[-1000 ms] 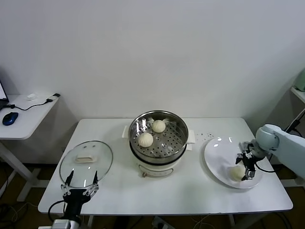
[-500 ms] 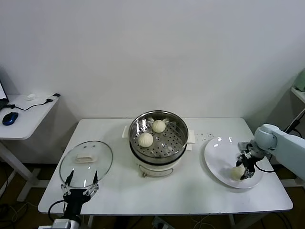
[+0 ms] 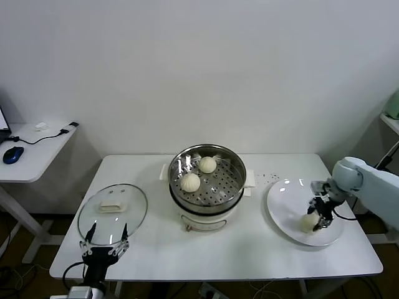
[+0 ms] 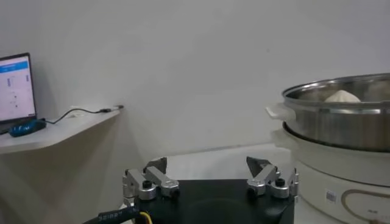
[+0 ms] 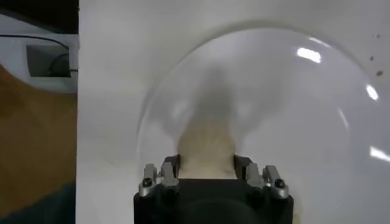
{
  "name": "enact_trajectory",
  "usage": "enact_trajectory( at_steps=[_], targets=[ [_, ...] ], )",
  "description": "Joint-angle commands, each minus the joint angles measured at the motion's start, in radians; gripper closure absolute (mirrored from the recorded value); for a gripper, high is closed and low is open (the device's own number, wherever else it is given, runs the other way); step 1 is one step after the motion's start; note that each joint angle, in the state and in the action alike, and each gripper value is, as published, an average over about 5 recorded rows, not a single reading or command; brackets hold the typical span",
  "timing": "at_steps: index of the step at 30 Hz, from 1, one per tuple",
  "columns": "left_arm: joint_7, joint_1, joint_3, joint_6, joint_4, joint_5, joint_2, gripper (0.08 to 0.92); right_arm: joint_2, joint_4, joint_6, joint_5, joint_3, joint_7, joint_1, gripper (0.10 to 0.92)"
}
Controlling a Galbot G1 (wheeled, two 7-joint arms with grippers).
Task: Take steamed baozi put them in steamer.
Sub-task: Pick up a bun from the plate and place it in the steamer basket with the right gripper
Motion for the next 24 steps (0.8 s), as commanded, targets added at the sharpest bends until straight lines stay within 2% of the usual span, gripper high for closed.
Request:
enact_trajectory(
  at_steps=[1, 6, 10, 15, 24],
  targets=[
    [0.0, 0.002, -0.001, 0.001, -0.002, 0.0, 0.002, 0.177, 0.117, 0.05, 0.316, -0.019, -0.309, -0.07, 0.498, 0.432],
    [0.0, 0.0, -0.003, 0.002, -0.001, -0.001, 0.0, 0.177, 0.277, 0.069, 0.51, -0.026, -0.384, -0.063, 0.68, 0.431],
    [0.0, -0.001, -0.005, 0.005, -0.005, -0.002, -0.002, 0.177, 0.386, 0.102, 0.596, -0.048, -0.36, -0.039, 0.708, 0.43],
    [0.001, 0.001, -0.017, 0.015, -0.021, -0.017, -0.006, 0.177, 0.502, 0.13, 0.652, -0.134, -0.279, -0.018, 0.643, 0.43],
    [0.001, -0.006, -0.019, 0.019, -0.024, -0.004, -0.01, 0.177, 0.655, 0.119, 0.66, -0.165, -0.24, -0.01, 0.463, 0.426]
  ],
)
